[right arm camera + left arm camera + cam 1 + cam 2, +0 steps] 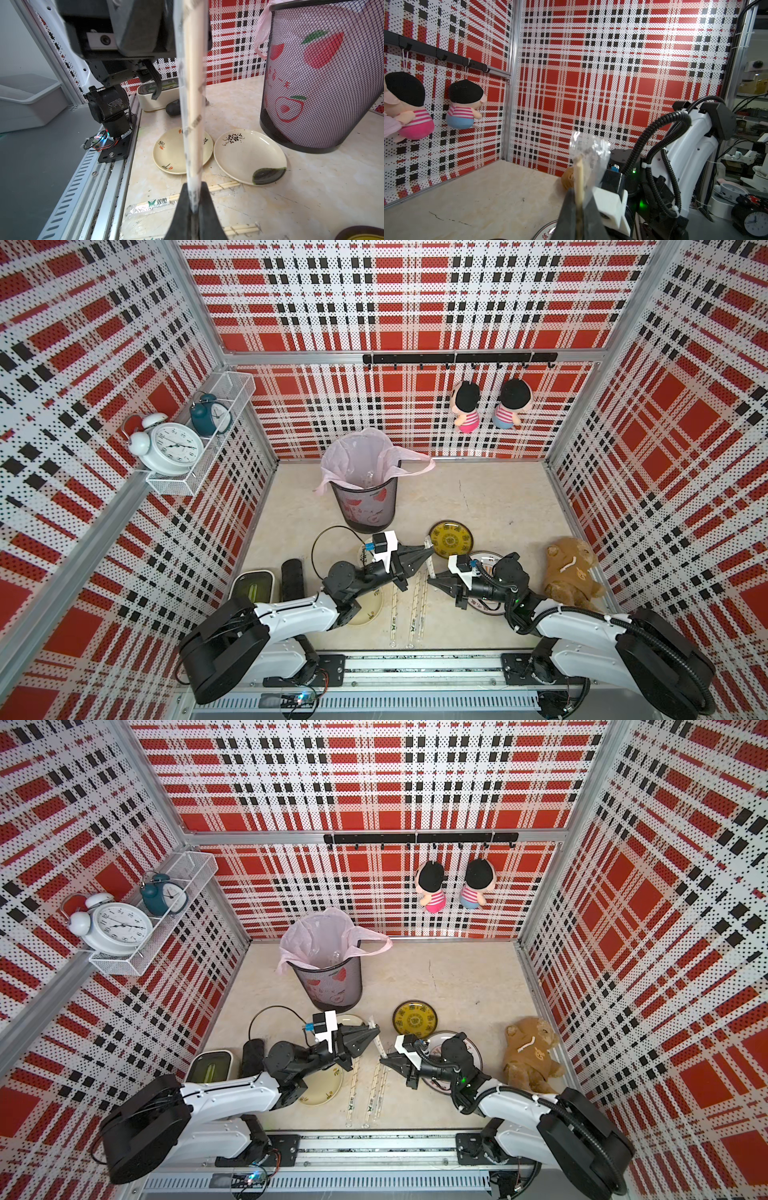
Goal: Remove the packaging of disposable chopsticks
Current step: Remove the packet bag from the disposable chopsticks.
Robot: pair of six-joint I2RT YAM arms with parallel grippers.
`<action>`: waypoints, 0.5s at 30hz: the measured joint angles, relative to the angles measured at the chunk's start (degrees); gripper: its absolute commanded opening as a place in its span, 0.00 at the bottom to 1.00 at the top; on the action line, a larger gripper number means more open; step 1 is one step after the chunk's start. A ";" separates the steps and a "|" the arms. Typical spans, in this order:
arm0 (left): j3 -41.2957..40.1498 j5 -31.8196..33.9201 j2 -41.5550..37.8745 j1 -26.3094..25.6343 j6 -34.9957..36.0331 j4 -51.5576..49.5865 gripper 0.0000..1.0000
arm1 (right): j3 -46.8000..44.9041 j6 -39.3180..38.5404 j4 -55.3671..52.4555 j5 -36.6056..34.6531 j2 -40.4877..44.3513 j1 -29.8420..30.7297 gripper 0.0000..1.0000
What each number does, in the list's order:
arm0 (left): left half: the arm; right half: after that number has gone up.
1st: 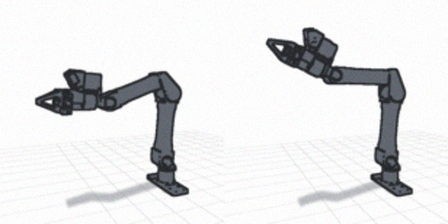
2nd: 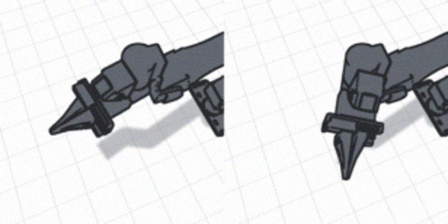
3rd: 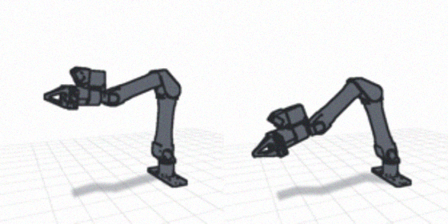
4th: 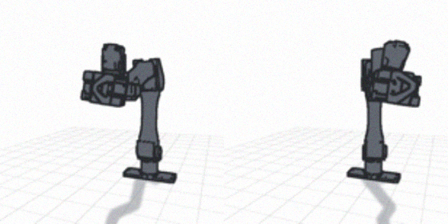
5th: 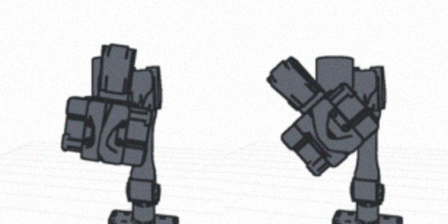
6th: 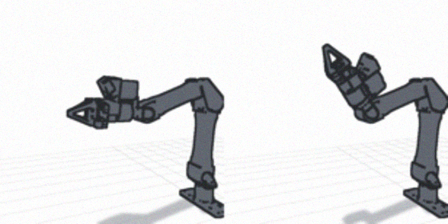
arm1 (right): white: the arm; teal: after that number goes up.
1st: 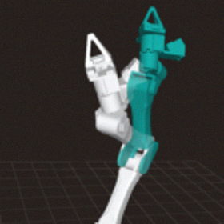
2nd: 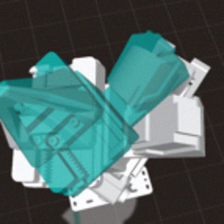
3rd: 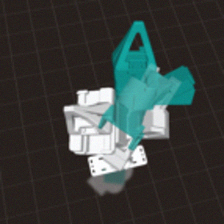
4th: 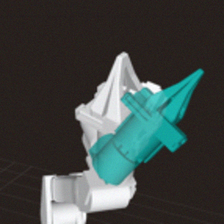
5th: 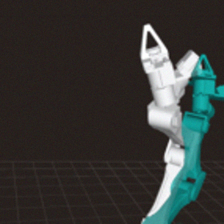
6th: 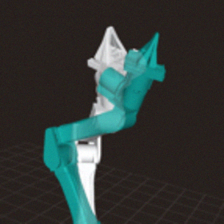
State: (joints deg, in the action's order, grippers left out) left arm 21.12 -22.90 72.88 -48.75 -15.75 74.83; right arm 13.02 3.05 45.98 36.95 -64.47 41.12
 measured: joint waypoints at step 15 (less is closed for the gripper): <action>0.04 2.32 5.22 -1.70 -0.11 5.09 0.04 | 1.20 -0.57 -10.86 -1.07 5.49 -0.04 0.00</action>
State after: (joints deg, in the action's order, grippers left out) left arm 21.17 -20.58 78.11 -50.46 -15.86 79.92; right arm 14.22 2.48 35.11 35.88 -58.98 41.08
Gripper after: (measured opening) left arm 0.078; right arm 0.074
